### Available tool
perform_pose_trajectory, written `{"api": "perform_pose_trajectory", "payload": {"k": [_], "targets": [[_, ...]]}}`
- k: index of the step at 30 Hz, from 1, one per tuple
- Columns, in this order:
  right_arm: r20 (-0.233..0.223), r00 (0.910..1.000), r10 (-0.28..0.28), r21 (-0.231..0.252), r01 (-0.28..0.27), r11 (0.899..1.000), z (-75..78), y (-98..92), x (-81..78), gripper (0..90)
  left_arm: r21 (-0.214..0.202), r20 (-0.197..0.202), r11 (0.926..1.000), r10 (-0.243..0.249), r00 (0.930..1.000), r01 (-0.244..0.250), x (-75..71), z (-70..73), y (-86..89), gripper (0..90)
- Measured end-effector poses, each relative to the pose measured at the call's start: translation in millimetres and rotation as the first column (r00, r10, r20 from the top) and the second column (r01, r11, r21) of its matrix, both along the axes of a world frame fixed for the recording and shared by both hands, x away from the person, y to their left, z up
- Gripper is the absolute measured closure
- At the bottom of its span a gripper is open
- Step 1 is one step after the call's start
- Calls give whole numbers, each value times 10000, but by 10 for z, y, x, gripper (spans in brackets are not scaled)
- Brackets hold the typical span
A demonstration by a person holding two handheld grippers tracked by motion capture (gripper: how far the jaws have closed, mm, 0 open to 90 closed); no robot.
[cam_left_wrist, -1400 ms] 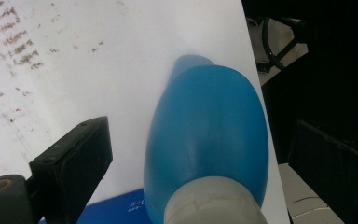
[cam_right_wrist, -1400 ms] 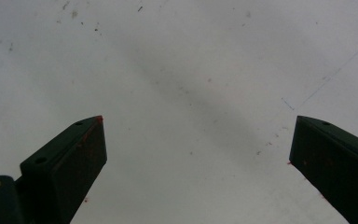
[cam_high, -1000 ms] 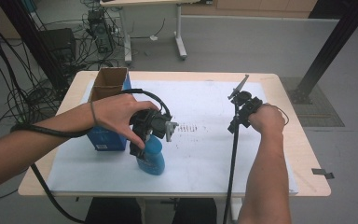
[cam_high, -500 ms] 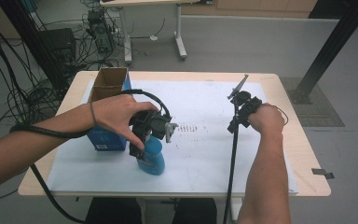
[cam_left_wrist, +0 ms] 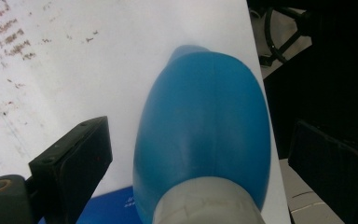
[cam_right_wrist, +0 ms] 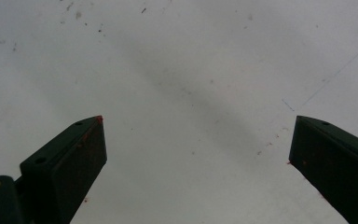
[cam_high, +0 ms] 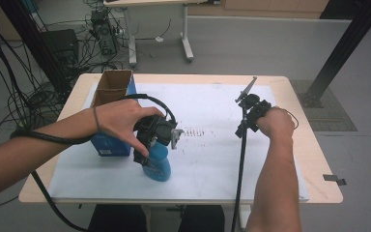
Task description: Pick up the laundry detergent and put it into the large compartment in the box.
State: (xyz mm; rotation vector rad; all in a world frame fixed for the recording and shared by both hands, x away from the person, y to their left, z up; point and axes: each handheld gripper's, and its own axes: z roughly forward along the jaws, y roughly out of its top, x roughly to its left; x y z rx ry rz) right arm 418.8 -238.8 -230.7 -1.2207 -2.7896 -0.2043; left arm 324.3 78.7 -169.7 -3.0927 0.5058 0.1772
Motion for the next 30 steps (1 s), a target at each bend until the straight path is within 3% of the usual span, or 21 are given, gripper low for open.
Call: {"api": "perform_pose_trajectory", "payload": {"k": [12,18,19,22,30], "targets": [[-12,10000,-45,5,45,10000,-3,-24,-4,38,196,88,9998,8,10000,-10,-17,-57,-16,94],[1,10000,-65,12,65,10000,-3,-38,-13,38,268,114,9996,-83,9999,80,-23,-83,-21,186],[6,10000,-60,-15,60,10000,-1,-44,-15,37,226,123,9997,-25,9999,22,-24,-90,-4,249],[-5,9999,-112,-23,112,9999,1,-50,-19,38,269,184,9996,19,9998,-24,-23,-87,-11,298],[50,9999,-122,-37,122,9999,-1,-50,-32,38,235,180,9997,-19,9998,15,-31,-69,-22,365]]}}
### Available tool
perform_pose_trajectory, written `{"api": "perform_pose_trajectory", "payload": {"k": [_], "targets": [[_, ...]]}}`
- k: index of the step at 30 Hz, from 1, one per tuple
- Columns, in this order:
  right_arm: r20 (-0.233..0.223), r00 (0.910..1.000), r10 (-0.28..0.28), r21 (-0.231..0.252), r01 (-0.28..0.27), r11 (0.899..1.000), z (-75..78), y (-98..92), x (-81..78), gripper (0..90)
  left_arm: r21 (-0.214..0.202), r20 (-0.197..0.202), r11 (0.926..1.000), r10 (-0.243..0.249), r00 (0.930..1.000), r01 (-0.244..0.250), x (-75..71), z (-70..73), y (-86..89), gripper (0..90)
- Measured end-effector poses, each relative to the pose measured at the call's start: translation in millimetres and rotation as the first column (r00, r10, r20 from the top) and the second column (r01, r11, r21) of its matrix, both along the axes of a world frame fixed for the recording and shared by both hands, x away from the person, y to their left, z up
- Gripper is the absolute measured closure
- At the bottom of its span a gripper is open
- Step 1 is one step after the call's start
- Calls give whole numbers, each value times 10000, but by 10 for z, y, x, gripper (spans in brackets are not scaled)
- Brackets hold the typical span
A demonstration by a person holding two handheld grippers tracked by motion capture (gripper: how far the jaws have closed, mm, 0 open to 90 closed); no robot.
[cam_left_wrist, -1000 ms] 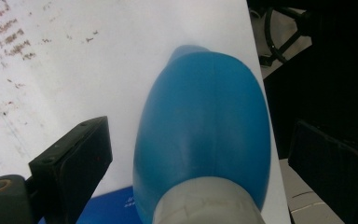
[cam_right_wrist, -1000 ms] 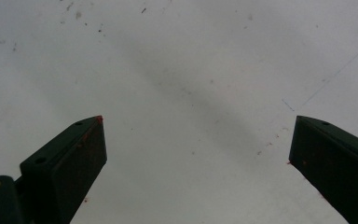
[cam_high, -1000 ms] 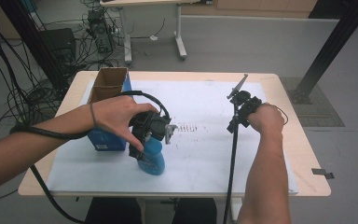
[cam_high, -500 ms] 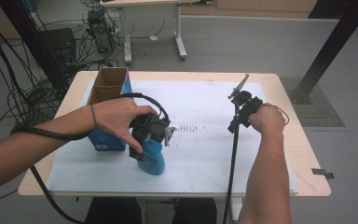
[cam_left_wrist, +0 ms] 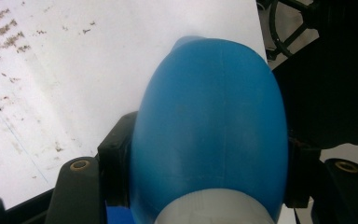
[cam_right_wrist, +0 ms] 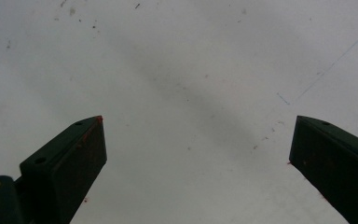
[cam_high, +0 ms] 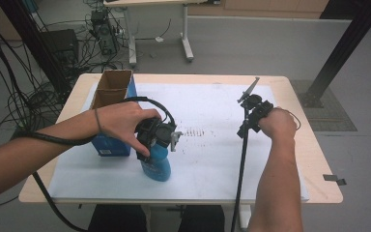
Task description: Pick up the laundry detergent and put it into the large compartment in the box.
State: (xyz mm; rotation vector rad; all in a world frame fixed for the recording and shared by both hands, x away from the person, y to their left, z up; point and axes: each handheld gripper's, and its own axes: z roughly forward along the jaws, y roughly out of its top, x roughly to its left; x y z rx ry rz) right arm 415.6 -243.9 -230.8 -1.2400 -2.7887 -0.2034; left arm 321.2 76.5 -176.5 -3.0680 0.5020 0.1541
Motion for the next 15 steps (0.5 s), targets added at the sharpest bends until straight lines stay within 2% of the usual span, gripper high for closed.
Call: {"api": "perform_pose_trajectory", "payload": {"k": [15], "targets": [[83,10000,-9,-66,9,10000,6,19,-15,38,-49,93,9999,100,9999,-99,-16,-2,12,367]]}}
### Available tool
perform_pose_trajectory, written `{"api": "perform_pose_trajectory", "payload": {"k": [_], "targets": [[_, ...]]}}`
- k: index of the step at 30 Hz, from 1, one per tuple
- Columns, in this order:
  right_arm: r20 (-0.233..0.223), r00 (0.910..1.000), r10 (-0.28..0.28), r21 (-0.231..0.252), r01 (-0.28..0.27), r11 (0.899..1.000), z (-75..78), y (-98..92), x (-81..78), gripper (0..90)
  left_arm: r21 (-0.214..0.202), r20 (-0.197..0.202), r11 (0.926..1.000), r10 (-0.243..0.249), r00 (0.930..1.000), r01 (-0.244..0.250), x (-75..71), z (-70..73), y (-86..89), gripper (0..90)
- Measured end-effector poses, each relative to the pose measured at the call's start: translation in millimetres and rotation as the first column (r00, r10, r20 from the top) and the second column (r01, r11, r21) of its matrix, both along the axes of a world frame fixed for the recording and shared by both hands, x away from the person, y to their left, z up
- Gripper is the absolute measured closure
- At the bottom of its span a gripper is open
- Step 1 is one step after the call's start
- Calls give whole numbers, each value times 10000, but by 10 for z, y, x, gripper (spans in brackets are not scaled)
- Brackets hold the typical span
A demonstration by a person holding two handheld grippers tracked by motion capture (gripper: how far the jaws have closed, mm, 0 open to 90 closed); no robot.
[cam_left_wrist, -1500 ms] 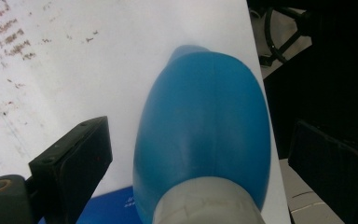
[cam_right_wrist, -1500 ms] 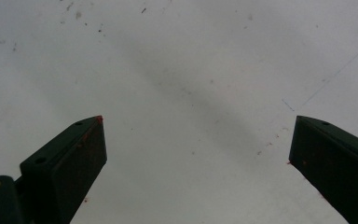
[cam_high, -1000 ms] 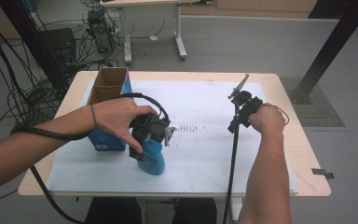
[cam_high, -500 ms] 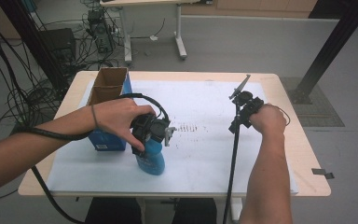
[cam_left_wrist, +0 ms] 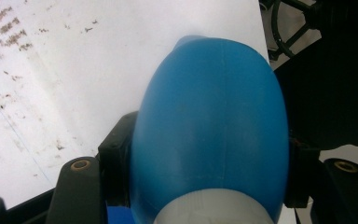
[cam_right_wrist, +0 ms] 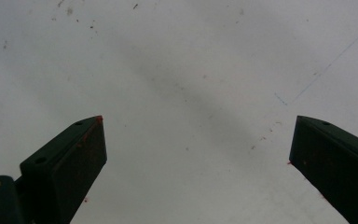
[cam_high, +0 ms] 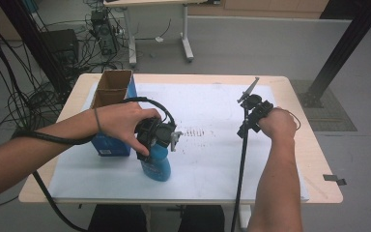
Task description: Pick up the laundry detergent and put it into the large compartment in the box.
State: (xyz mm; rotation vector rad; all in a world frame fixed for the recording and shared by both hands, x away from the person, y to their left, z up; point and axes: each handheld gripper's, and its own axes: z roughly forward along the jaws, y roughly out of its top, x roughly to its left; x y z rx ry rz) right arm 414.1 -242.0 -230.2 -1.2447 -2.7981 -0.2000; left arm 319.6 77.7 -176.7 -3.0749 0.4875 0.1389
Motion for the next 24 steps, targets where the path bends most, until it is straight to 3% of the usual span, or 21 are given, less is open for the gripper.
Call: {"api": "perform_pose_trajectory", "payload": {"k": [24], "targets": [[79,9999,64,-95,-64,9999,12,22,-9,37,-33,-2,10000,66,10000,-66,4,4,12,367]]}}
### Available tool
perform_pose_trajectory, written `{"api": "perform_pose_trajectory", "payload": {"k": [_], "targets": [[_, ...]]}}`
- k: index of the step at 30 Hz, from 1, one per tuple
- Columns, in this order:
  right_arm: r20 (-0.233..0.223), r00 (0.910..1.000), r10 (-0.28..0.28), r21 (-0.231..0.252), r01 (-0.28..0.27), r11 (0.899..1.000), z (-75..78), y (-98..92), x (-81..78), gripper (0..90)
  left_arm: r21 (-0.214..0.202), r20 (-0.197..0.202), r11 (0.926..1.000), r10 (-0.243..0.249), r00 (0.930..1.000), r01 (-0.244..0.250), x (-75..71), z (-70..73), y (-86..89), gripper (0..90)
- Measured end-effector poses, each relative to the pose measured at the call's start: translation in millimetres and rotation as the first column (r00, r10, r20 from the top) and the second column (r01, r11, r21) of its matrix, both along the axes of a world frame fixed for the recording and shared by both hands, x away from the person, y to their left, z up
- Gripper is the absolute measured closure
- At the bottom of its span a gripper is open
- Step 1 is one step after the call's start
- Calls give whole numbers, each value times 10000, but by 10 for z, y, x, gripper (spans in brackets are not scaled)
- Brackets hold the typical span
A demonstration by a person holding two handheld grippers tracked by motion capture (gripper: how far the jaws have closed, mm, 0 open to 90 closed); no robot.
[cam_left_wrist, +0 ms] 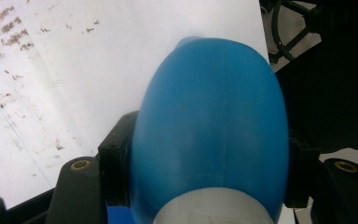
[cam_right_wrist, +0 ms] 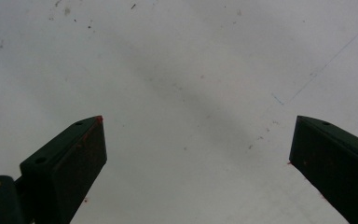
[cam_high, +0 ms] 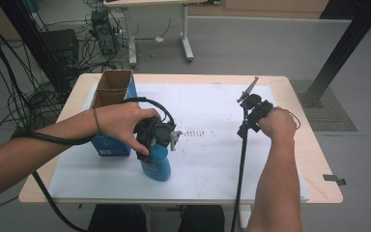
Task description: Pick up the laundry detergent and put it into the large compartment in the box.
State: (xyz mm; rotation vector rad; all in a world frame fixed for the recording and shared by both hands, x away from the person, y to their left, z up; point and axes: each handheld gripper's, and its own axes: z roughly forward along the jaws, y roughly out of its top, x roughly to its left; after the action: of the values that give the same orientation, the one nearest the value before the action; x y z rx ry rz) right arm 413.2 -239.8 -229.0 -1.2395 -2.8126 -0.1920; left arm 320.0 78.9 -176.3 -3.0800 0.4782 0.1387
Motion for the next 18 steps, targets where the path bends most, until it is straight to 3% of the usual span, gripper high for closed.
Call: {"api": "perform_pose_trajectory", "payload": {"k": [18], "targets": [[88,10000,-7,18,7,10000,18,-11,-18,38,-12,-25,10000,77,10000,-77,5,-1,4,366]]}}
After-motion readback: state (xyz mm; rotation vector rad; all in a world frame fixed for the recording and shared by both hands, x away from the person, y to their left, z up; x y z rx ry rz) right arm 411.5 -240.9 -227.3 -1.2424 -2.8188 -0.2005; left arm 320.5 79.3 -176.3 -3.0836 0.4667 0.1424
